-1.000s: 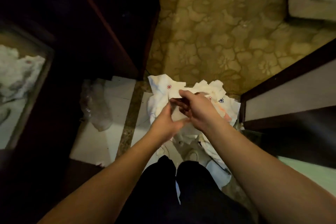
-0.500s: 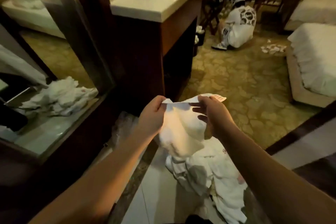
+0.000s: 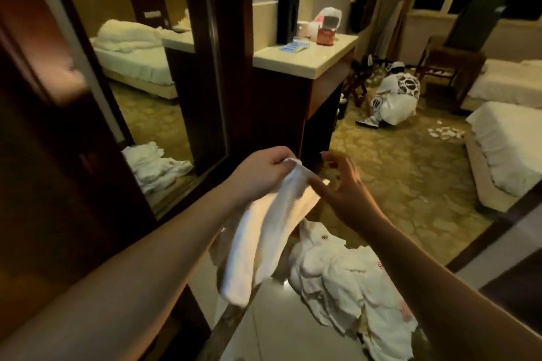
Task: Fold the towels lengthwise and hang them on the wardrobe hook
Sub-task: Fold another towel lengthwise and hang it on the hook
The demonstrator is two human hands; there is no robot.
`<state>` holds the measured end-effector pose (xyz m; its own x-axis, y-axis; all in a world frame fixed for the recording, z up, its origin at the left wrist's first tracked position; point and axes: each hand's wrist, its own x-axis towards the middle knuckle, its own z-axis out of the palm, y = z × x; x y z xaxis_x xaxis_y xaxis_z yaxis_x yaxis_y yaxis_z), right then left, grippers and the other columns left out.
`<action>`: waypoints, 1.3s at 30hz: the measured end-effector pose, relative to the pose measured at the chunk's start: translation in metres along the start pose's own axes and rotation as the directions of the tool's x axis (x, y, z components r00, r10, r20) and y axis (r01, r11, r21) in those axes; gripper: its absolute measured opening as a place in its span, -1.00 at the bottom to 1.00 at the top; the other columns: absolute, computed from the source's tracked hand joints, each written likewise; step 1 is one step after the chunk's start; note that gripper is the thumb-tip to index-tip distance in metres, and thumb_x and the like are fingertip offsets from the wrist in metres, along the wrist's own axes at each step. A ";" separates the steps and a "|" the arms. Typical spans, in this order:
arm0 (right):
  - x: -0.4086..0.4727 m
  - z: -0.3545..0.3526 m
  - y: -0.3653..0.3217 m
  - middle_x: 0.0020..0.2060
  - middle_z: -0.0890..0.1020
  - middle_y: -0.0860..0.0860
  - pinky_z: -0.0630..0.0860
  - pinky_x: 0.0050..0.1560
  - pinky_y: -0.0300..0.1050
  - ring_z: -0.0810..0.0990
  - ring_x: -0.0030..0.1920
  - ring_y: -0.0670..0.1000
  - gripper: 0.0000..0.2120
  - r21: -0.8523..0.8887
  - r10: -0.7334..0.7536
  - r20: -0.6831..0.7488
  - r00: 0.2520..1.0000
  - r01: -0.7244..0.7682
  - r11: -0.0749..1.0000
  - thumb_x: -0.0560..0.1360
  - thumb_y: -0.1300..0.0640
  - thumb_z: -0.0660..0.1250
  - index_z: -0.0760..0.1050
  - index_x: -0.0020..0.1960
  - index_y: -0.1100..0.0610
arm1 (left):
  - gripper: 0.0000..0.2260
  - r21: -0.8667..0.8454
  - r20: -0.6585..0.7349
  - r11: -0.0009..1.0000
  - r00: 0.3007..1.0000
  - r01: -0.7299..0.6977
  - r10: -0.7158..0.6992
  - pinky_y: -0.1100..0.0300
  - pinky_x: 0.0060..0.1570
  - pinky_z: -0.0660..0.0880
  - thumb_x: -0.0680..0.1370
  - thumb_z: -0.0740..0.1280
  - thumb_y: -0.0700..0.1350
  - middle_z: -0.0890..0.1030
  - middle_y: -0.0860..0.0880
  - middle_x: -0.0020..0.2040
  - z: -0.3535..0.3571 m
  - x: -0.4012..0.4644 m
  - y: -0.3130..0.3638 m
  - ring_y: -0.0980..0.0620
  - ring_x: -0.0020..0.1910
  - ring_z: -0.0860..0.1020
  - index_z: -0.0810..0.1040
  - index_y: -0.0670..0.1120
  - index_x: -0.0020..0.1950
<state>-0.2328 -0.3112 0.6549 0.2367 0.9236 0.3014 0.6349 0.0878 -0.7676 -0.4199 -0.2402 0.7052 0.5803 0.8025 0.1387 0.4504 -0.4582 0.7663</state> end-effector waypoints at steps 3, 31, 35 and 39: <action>-0.022 0.021 -0.033 0.03 0.54 -0.14 0.41 0.01 -0.26 0.50 0.02 -0.19 -0.76 -0.046 -0.189 0.253 0.949 0.207 0.977 0.53 0.05 0.42 0.53 0.18 -0.01 | -0.88 0.072 -0.024 0.997 1.000 -0.005 0.007 0.24 -0.15 0.40 0.64 0.25 -0.02 0.59 0.12 -0.13 -0.022 -0.049 0.004 0.20 -0.11 0.54 0.58 0.08 -0.01; -0.292 0.093 -0.286 -0.13 0.57 -0.22 0.35 -0.19 -0.33 0.51 -0.10 -0.21 -0.82 0.232 -0.440 0.286 0.851 0.384 0.894 0.64 0.11 0.16 0.51 0.03 -0.08 | -0.84 0.368 -0.417 0.687 0.772 0.626 -0.480 0.26 -0.28 0.36 0.54 0.42 0.07 0.50 0.14 -0.22 -0.134 -0.554 0.079 0.09 -0.19 0.49 0.50 0.05 -0.03; -0.317 0.103 -0.321 -0.08 0.62 -0.12 0.41 -0.14 -0.20 0.55 -0.06 -0.13 -0.78 0.300 -0.466 0.233 0.854 0.392 0.870 0.62 0.16 0.15 0.57 0.06 0.00 | -0.92 0.363 -0.454 0.563 0.668 0.743 -0.589 0.26 -0.36 0.35 0.58 0.38 -0.01 0.51 0.11 -0.29 -0.148 -0.611 0.067 0.15 -0.31 0.48 0.54 0.01 -0.04; -0.340 0.116 -0.345 -0.07 0.62 -0.11 0.42 -0.14 -0.19 0.55 -0.05 -0.11 -0.76 0.287 -0.450 0.215 0.867 0.384 0.878 0.61 0.16 0.15 0.59 0.07 -0.01 | -0.79 0.453 -0.517 0.390 0.593 0.802 -0.617 0.14 -0.23 0.41 0.62 0.29 0.01 0.59 -0.01 -0.13 -0.157 -0.673 0.053 -0.01 -0.15 0.55 0.61 -0.10 0.08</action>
<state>-0.6173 -0.6124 0.7512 -0.2388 0.8414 0.4847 0.4373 0.5389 -0.7200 -0.8932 -0.7446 0.7503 -0.2849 0.9563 -0.0665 0.9483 0.2913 0.1261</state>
